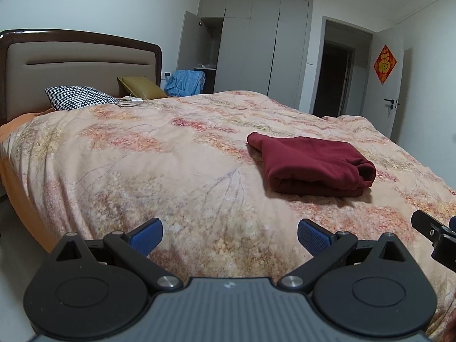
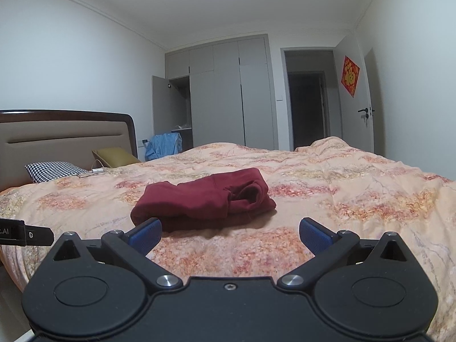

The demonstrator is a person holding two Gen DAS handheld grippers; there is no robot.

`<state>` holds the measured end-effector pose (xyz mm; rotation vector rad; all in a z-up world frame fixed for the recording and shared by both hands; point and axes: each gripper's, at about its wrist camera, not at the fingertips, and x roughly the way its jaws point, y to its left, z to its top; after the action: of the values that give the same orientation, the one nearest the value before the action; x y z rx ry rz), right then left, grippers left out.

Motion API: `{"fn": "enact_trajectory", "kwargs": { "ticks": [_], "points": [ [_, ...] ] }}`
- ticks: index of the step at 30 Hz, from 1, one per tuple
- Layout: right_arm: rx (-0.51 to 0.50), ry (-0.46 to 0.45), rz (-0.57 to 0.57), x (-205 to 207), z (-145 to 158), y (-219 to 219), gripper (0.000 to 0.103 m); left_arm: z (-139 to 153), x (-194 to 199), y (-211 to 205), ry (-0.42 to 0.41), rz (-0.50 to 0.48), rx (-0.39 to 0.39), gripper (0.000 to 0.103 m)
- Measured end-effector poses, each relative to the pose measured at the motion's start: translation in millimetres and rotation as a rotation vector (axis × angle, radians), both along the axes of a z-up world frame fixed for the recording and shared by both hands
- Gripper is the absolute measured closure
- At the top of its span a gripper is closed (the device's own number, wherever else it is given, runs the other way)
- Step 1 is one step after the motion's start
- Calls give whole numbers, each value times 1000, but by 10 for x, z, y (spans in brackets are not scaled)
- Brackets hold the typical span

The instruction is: Fold small clothes

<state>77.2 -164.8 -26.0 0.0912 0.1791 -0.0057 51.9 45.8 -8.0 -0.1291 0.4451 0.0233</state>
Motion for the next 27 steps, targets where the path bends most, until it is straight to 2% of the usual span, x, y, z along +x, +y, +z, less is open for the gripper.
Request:
{"fn": "enact_trajectory", "kwargs": {
  "ticks": [27],
  "points": [
    [11, -1, 6, 2, -27, -4, 1, 4, -9, 11, 3, -7, -5, 0]
  ]
}}
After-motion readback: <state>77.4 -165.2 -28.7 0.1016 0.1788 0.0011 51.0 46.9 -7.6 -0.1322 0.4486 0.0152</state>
